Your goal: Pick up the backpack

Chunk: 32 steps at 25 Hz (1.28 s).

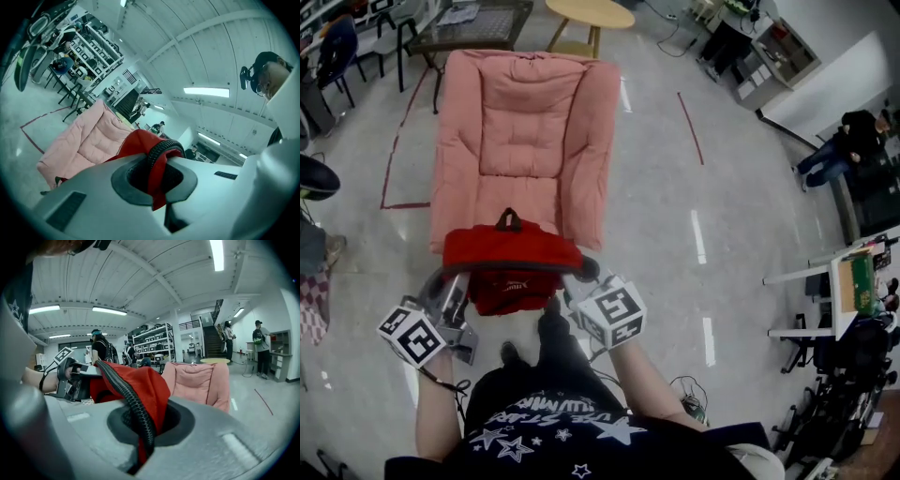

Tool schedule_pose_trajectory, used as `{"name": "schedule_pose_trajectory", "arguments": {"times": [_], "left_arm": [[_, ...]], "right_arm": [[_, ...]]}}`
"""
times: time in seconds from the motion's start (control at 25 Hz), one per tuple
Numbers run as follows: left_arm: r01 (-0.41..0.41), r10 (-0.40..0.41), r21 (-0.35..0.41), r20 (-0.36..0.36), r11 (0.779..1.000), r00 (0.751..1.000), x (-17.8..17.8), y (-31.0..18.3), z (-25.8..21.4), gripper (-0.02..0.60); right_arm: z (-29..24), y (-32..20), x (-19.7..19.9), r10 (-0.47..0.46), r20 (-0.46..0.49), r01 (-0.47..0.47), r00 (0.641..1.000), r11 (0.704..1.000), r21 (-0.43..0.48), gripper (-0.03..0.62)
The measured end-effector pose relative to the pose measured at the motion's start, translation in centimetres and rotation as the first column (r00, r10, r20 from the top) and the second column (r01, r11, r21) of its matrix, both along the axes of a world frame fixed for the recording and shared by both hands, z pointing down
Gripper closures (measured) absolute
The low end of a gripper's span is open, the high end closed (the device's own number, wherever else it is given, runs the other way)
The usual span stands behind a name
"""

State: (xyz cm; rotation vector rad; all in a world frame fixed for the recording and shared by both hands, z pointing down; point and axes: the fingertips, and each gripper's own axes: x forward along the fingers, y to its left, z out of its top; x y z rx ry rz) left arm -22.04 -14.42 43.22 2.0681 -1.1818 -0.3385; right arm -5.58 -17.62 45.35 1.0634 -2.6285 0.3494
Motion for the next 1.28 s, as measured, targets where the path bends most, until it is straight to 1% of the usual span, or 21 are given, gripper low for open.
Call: {"name": "schedule_pose_trajectory", "arguments": {"times": [0.12, 0.2, 0.24, 0.36, 0.52, 0.64, 0.72, 0.84, 1.08, 1.28], "left_arm": [[-0.055, 0.055, -0.003, -0.018, 0.998, 0.998, -1.1, 3.2, 0.0, 0.572], [-0.095, 0.095, 0.001, -0.022, 0.996, 0.995, -1.2, 5.0, 0.1, 0.572], [-0.114, 0.114, 0.008, -0.014, 0.993, 0.993, -1.0, 5.8, 0.2, 0.572], [-0.171, 0.170, 0.021, 0.042, 0.985, 0.985, -0.2, 8.3, 1.2, 0.572], [-0.243, 0.242, 0.013, 0.050, 0.970, 0.969, 0.4, 10.6, 1.3, 0.572], [-0.281, 0.280, 0.012, 0.062, 0.960, 0.958, 2.2, 12.7, 0.7, 0.572], [-0.282, 0.281, 0.019, 0.051, 0.959, 0.958, 3.5, 14.0, -0.2, 0.572], [-0.259, 0.257, 0.046, 0.048, 0.965, 0.965, 4.4, 15.4, -1.3, 0.572], [-0.217, 0.213, 0.077, 0.063, 0.973, 0.975, 7.0, 19.9, -3.0, 0.572], [-0.187, 0.183, 0.089, 0.049, 0.978, 0.982, 9.9, 23.3, -4.6, 0.572]], "right_arm": [[0.4, 4.1, -1.0, 0.044, 0.026, -0.043, 0.999, 0.999, -0.029, 0.585], [0.7, 6.5, -1.0, 0.073, 0.035, -0.072, 0.997, 0.996, -0.049, 0.585], [0.9, 7.6, -0.8, 0.089, 0.041, -0.086, 0.995, 0.995, -0.059, 0.585], [1.4, 11.0, -0.2, 0.129, 0.060, -0.124, 0.990, 0.989, -0.086, 0.586], [1.3, 13.8, 0.3, 0.166, 0.051, -0.161, 0.985, 0.982, -0.097, 0.585], [0.7, 15.9, 2.0, 0.182, 0.042, -0.177, 0.982, 0.979, -0.098, 0.585], [0.0, 17.0, 3.3, 0.179, 0.042, -0.175, 0.983, 0.981, -0.083, 0.585], [-1.0, 17.9, 4.3, 0.162, 0.050, -0.160, 0.985, 0.986, -0.047, 0.585], [-2.7, 22.0, 7.1, 0.125, 0.060, -0.125, 0.990, 0.992, 0.010, 0.585], [-4.3, 25.1, 10.1, 0.109, 0.069, -0.111, 0.992, 0.993, 0.033, 0.585]]}}
